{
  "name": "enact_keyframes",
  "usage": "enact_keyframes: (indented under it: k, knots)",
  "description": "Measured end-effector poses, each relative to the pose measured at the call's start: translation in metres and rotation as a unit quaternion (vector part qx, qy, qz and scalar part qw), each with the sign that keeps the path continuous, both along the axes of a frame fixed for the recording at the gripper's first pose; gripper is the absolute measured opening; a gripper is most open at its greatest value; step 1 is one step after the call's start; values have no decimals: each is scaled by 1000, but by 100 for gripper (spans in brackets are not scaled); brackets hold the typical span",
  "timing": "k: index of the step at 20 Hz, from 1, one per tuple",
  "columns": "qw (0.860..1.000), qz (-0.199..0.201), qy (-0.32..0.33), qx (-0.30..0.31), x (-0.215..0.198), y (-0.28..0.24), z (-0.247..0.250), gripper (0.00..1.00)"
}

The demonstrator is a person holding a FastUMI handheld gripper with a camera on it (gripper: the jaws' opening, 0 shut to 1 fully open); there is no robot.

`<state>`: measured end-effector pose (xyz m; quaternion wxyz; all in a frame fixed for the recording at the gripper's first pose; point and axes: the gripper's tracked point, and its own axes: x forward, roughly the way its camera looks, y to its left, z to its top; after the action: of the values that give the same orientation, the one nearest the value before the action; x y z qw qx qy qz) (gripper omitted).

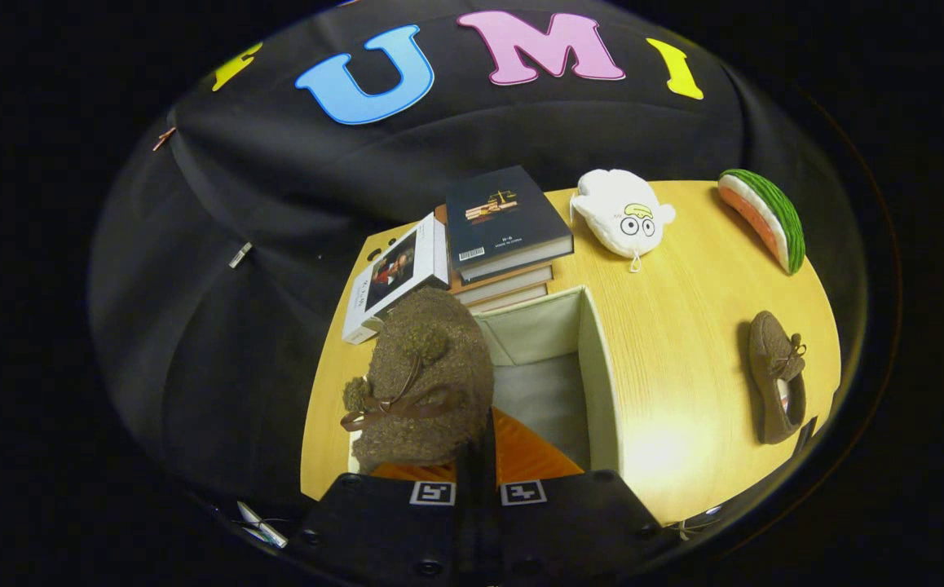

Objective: Open the storage box then place both shoes into the box .Put the left shoe in first, then the right shoe, with the right side of both shoes facing outward in a uniform manner.

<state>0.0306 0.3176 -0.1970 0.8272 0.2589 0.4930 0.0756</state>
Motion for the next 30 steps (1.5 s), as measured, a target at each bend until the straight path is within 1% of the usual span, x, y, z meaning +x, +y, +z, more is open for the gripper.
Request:
enact_keyframes:
  k: [3, 7, 10, 14, 17, 18, 20, 23, 25, 27, 30]
  knots:
    - [1000, -14, 4, -9, 6, 3, -13, 5]
    - [1000, -3, 8, -22, 6, 12, -25, 5]
    - [999, 9, 28, -22, -6, 23, -33, 5]
    - [999, 8, 32, -30, -8, 25, -43, 6]
    - [999, 6, 39, -24, -8, 29, -45, 7]
    - [999, 10, 37, -10, -8, 35, -42, 8]
    - [999, 20, 36, 19, -11, 45, -36, 17]
    - [998, 26, 24, 48, -12, 55, -26, 71]
    - [998, 31, 12, 62, -10, 55, -16, 96]
    - [997, 32, 1, 67, -11, 49, -7, 99]
    - [997, 38, -23, 70, -13, 36, 7, 98]
